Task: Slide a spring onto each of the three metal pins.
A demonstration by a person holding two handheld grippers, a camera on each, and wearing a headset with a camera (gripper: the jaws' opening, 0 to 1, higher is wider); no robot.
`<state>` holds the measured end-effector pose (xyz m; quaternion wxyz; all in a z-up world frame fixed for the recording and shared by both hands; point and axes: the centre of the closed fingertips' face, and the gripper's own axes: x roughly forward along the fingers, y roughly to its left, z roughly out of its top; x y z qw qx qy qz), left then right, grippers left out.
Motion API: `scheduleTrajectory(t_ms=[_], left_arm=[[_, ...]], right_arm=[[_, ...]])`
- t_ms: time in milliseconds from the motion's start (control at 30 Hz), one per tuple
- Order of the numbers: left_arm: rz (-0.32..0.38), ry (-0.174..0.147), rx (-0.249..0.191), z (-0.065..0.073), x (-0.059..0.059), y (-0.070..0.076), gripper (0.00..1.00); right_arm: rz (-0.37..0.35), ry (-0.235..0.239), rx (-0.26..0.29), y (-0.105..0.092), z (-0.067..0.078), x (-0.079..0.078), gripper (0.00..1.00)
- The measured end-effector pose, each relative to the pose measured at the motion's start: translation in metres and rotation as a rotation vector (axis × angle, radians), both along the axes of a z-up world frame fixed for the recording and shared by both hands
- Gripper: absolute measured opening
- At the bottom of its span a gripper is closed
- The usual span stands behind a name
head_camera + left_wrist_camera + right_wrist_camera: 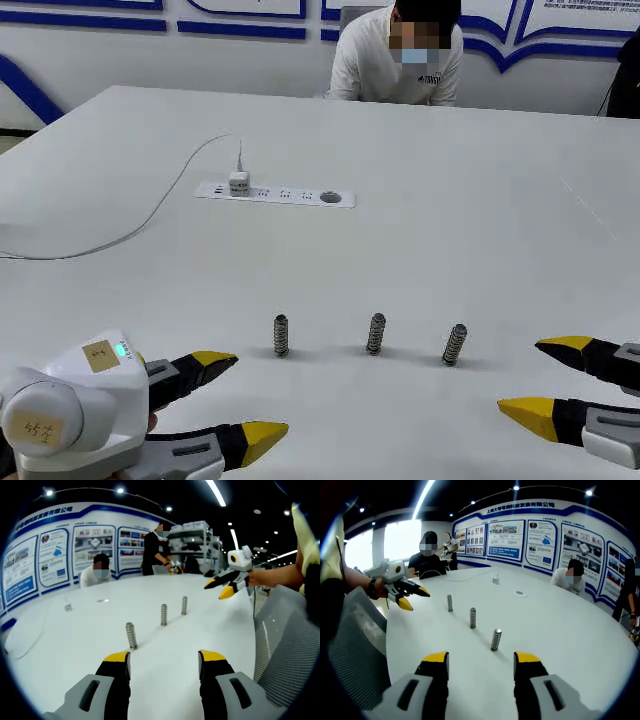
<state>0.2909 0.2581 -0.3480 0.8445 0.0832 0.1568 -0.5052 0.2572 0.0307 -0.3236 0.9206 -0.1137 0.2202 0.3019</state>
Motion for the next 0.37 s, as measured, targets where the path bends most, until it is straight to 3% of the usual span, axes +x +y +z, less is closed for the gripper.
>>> scheduleTrajectory(t_ms=[367], left_arm=[[0.005, 0.004, 0.002, -0.0012, -0.0004, 0.0021, 0.56]], right_arm=[[0.004, -0.004, 0.0, 0.0003, -0.0012, 0.0017, 0.55]])
